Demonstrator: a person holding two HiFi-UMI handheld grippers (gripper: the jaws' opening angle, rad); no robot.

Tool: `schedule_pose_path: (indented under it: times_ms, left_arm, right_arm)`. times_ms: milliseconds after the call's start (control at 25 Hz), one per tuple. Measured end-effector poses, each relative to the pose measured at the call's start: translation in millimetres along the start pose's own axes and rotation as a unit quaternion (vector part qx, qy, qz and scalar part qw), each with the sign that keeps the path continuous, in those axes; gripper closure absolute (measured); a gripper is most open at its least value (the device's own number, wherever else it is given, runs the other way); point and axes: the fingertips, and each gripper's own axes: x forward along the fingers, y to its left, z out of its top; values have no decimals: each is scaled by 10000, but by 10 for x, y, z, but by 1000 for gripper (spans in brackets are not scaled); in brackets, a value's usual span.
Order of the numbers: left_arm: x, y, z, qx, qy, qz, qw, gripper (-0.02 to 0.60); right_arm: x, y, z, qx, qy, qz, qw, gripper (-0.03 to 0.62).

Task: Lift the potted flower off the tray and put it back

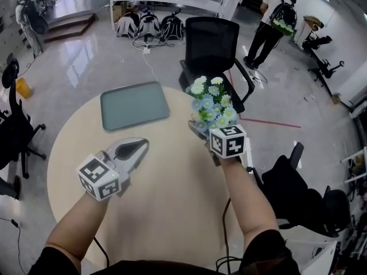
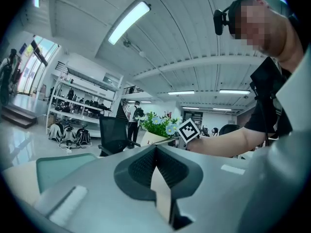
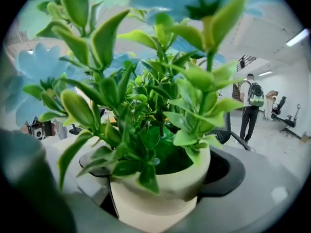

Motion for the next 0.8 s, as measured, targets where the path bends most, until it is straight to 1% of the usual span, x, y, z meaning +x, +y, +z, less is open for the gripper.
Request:
schedule_pose_path:
  times_ms: [200,400,640,800]
  left_arm:
    - [267,-327,-121,11,143,-245,9996,584]
    - [545,-643,-206,41,234,-492,9985,584]
    - [808,-905,-354,28,381,-726,9966,585]
    - [970,-1043,-486,24,457,-858,9953,585]
  right_arm:
    - [-397,-146,-275,106,-2,-112,9999,40]
    - [-744,-404,-583,195,38,-302,9993,40]
    - [-990,-659,-1013,320,191,-499,9981,40]
    - [-1082,-764,-1251,379,243,-522,9976,40]
